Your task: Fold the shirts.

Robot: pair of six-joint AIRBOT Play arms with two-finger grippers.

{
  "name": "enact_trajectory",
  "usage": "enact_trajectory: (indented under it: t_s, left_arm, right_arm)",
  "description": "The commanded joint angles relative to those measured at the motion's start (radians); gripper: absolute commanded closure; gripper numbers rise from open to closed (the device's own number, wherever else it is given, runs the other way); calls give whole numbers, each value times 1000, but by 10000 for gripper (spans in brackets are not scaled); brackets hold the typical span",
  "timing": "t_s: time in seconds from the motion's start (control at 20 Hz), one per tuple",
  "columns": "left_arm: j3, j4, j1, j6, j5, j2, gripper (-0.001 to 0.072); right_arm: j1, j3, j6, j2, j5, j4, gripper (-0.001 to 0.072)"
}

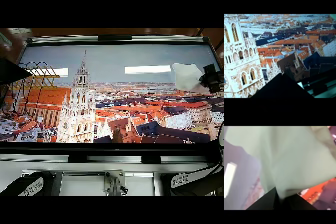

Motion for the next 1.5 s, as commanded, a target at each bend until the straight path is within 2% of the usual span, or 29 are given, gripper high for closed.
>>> enact_trajectory:
  t_s: [0.0,0.3,0.35,0.4,0.45,0.65,0.7,0.8,0.85,0.9,0.95,1.0,1.05,1.1,1.15,1.2,1.25,1.3,1.4,1.45]
  left_arm:
    - [0,0,-1,2,0,-1,677]
    - [0,0,-1,2,0,-1,677]
    - [0,0,-1,2,0,-1,677]
    - [0,0,-1,2,0,-1,677]
    - [0,0,-1,3,0,-1,676]
    - [0,0,-1,13,1,-10,677]
    - [0,0,-4,14,2,-15,677]
    - [0,6,-26,39,29,-43,679]
    - [0,61,-66,57,63,-69,679]
    - [0,189,-138,54,119,-107,680]
    - [2,335,-218,45,166,-155,680]
    - [9,493,-303,3,185,-221,681]
    - [24,616,-375,0,146,-301,680]
    - [43,709,-431,13,75,-379,677]
    - [59,771,-476,45,-1,-459,666]
    - [65,800,-501,53,-44,-519,476]
    - [64,809,-514,40,-68,-562,217]
    - [64,808,-515,-9,-70,-590,161]
    - [64,807,-507,-85,-44,-599,161]
    - [64,806,-505,-97,-32,-594,161]
  right_arm:
    - [27,-10,19,0,-178,-232,649]
    - [25,-151,36,-1,-130,-246,641]
    - [25,-166,47,-1,-130,-254,579]
    - [22,-166,37,0,-134,-270,338]
    - [14,-163,5,9,-142,-276,212]
    - [-27,-162,-5,144,-107,-274,212]
    - [-32,-162,-21,196,-46,-276,212]
    - [-19,-162,-100,307,174,-243,212]
    - [7,-162,-121,356,288,-228,212]
    - [53,-162,-166,389,373,-229,213]
    - [122,-162,-253,411,412,-228,213]
    - [211,-162,-371,420,391,-229,213]
    - [302,-162,-482,418,322,-232,213]
    - [402,-162,-546,407,218,-259,212]
    - [485,-162,-546,389,121,-288,184]
    - [550,-162,-528,367,24,-289,98]
    - [584,-162,-501,346,-52,-275,96]
    - [601,-162,-504,326,-118,-244,96]
    - [606,-162,-544,291,-239,-175,96]
    - [606,-162,-545,279,-286,-166,96]
